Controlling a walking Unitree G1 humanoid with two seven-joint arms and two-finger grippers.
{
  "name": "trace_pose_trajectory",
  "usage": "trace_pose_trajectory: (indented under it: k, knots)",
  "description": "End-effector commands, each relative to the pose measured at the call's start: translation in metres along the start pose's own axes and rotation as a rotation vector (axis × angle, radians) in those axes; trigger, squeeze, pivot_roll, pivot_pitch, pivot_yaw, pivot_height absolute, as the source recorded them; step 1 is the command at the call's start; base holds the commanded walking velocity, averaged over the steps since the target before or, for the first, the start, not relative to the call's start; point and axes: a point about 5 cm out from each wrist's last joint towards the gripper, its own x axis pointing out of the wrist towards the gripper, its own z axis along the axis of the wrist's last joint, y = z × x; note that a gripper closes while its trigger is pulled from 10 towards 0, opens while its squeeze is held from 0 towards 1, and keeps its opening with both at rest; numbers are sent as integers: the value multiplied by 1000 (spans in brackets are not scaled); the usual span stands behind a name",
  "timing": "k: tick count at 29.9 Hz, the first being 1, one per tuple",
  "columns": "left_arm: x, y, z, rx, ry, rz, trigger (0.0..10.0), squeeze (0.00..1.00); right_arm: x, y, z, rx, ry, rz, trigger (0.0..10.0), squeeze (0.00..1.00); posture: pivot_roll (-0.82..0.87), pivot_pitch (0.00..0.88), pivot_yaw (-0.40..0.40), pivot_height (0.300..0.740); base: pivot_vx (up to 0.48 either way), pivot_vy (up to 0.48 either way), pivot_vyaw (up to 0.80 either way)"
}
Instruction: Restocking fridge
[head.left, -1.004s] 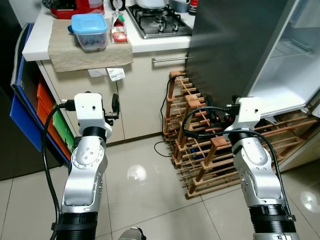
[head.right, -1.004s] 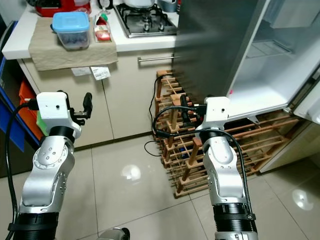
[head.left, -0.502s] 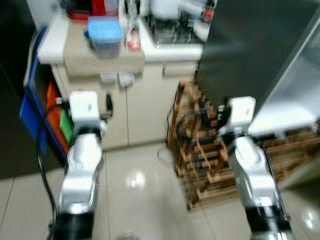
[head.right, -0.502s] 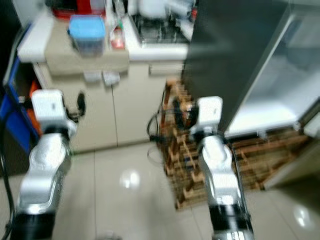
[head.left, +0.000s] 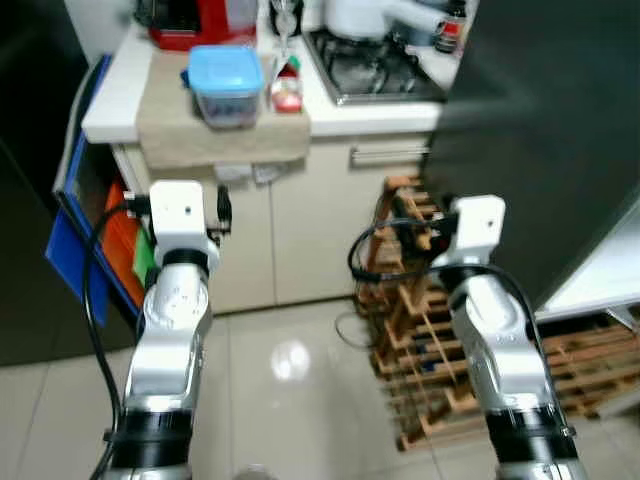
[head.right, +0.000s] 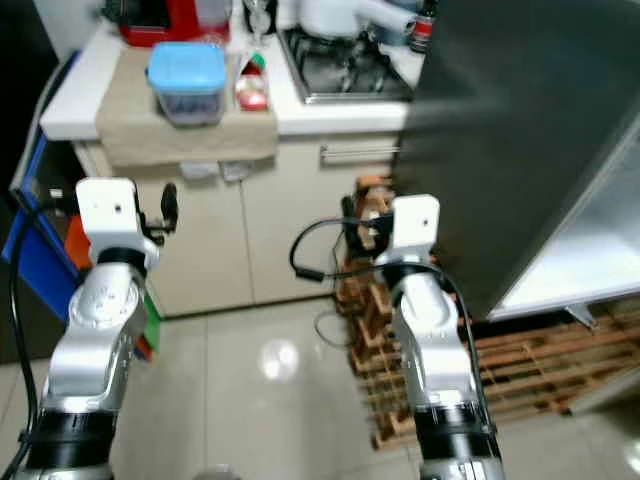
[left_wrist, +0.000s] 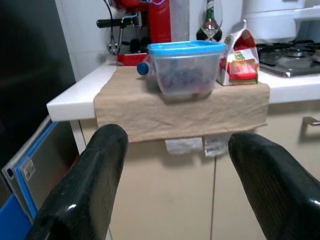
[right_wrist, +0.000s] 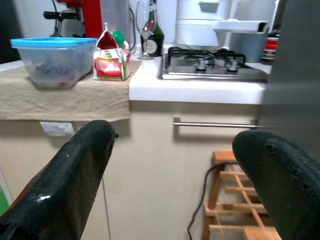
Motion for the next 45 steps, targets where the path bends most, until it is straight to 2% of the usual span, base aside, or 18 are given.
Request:
trace_pose_trajectory:
  k: [1,10,13,25,30,34,35,37,40,45]
  knots:
    - [-1,-13,6,-7,-34,-55,10000,0,-4,-13,1,-15,-14,-41,10000,208,-13,0,-29,740,0,0,544]
    - [-1,-9,8,-17,-49,-30,10000,0,-4,-14,2,-23,-14,-67,10000,157,-17,0,-27,740,459,0,118]
    - [-1,-8,9,-19,-51,-23,10000,0,-5,-14,5,-35,-31,-56,10000,196,-18,0,-29,740,480,0,229]
    - [-1,-7,11,-23,-61,-13,10000,0,-4,-13,7,-48,-37,-59,10000,204,-19,0,-32,740,479,0,634]
    - [2,-9,13,-26,-70,-31,10000,0,-1,-15,7,-46,-33,-75,10000,165,-22,0,-29,740,472,0,0]
    - [5,-16,22,-28,-117,-95,10000,0,0,-13,16,-72,-74,-71,10000,169,-27,0,-27,740,480,0,0]
    - [8,-20,28,-32,-126,-133,10000,0,0,-12,22,-79,-99,-71,10000,188,-33,29,-25,740,349,0,-788]
    - [10,-21,30,-36,-118,-147,10000,0,-2,-11,26,-94,-113,-67,10000,192,-33,38,-24,740,0,0,-788]
    - [11,-17,23,-89,-57,-120,10000,0,-6,-11,28,-106,-121,-69,10000,196,-41,47,-19,740,0,0,-800]
    - [9,-19,21,-107,-50,-138,10000,0,-9,-15,27,-109,-111,-94,10000,196,-49,54,-15,740,0,0,-800]
